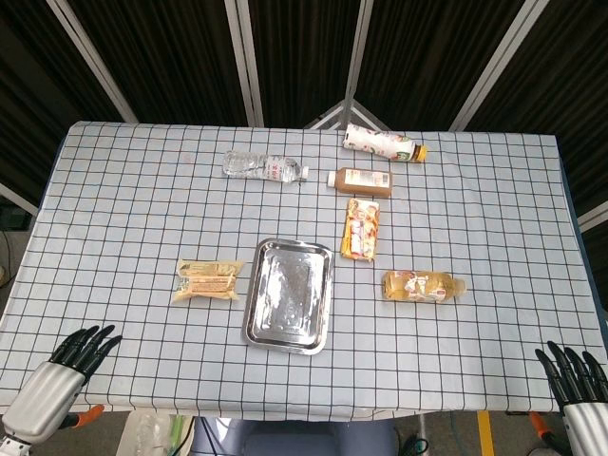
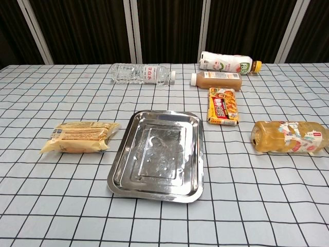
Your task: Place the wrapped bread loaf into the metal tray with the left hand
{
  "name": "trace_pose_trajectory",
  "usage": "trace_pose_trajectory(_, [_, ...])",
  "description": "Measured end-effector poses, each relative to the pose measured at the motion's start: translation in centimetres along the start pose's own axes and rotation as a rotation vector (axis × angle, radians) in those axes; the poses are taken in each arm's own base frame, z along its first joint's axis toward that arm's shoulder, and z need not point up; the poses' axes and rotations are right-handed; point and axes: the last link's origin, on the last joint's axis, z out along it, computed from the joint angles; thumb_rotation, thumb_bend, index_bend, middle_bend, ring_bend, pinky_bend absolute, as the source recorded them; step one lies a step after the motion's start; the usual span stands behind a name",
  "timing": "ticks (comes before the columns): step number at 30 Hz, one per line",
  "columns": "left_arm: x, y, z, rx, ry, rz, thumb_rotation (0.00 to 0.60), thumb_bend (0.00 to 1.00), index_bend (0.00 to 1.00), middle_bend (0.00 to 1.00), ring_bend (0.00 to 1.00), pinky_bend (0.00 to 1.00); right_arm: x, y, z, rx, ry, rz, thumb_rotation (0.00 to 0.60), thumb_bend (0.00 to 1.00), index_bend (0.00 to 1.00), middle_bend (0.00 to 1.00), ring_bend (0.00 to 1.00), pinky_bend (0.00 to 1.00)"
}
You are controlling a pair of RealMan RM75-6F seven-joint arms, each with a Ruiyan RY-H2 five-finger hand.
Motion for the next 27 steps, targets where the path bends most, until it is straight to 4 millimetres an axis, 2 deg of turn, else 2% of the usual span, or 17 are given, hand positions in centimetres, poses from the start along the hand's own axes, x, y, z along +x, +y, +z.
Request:
trace_pose_trajectory(7, [-0.2,0.2,0.5,-0.013,0.001,-0.015,0.600,0.09,0.00,0.00,0.00,0.09,0.1,0.0,0.0,-0.002,-0.002,0.009,0.600,0.32,0.00,0.00,0.00,0.00])
trace_pose_trajectory(11, [-0.4,0.6,2.3,-0.029,0.045,-0.069,0.600,0.11,0.00,0.00,0.00,0.09,0.3,0.3,0.1,-0.009,-0.002,0.026,0.600,0.32,0.00,0.00,0.00,0.00])
trace_pose_trajectory(14, [-0.6,1.0,4.6,-0.026,0.099,-0.061,0.600,0.12,0.00,0.03,0.03,0.13,0.4,0.6,0.2,-0.013,-0.008,0.041,0.600,0.32,0.00,0.00,0.00,0.00])
trace_pose_trajectory(18, [-1.3,2.0,8.7,0.006,0.143,-0.028,0.600,0.15,0.00,0.08,0.07,0.18,0.5,0.8,0.5,-0.007,-0.018,0.062,0.600,0.32,0.00,0.00,0.00,0.00])
trace_pose_trajectory(21, [-2.0,2.9,12.0,0.030,0.140,-0.054,0.600,0.16,0.00,0.12,0.10,0.20,0.4,0.8,0.8,-0.002,-0.023,0.061,0.600,0.32,0.00,0.00,0.00,0.00])
trace_pose_trajectory(27, [-3.0,4.8,17.0,0.069,0.083,-0.012,0.600,0.16,0.00,0.12,0.11,0.21,0.2,1.7,1.6,-0.028,-0.053,0.070,0.600,0.32,0.00,0.00,0.00,0.00])
